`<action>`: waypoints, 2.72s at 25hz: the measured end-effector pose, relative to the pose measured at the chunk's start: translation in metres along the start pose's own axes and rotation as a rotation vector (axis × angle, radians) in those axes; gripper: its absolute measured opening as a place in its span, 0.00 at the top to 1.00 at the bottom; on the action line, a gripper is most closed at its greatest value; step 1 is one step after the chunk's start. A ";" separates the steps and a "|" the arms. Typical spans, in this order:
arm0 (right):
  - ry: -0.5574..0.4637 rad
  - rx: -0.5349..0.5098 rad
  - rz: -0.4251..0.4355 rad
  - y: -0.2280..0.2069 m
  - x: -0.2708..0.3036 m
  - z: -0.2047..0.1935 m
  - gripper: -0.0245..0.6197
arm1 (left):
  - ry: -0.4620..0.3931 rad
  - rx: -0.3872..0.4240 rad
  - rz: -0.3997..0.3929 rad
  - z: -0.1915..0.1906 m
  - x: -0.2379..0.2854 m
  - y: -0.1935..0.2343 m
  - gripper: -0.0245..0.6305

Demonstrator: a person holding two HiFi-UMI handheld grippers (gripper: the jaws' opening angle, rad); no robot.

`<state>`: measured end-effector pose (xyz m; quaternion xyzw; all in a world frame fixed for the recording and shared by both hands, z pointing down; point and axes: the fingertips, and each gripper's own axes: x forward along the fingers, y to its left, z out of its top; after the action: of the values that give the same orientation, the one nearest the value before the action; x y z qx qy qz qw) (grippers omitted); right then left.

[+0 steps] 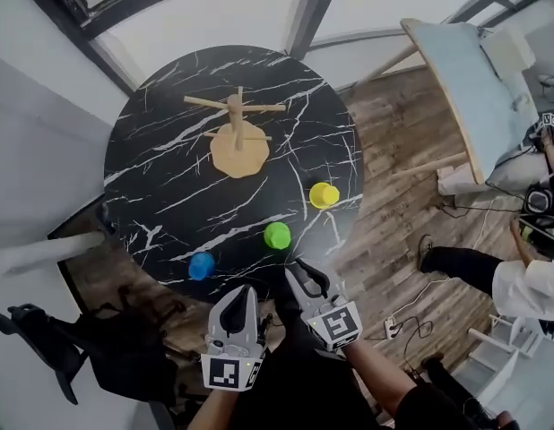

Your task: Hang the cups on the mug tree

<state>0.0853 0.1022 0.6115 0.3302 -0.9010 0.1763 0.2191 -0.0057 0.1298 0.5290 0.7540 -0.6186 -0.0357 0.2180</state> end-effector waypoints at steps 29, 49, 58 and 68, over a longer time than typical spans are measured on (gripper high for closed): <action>0.143 -0.023 -0.050 -0.031 0.088 -0.080 0.56 | 0.039 -0.068 0.032 -0.059 0.018 0.045 0.96; 0.123 -0.019 -0.095 -0.032 0.097 -0.083 0.59 | 0.009 -0.088 0.028 -0.057 0.014 0.051 0.96; 0.112 -0.012 -0.095 -0.029 0.093 -0.077 0.59 | 0.007 -0.085 0.032 -0.052 0.010 0.051 0.96; 0.105 -0.016 -0.096 -0.022 0.076 -0.058 0.59 | -0.026 -0.067 0.009 -0.031 0.005 0.040 0.96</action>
<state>0.0635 0.0739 0.7030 0.3616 -0.8728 0.1755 0.2770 -0.0310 0.1282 0.5725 0.7428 -0.6233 -0.0650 0.2355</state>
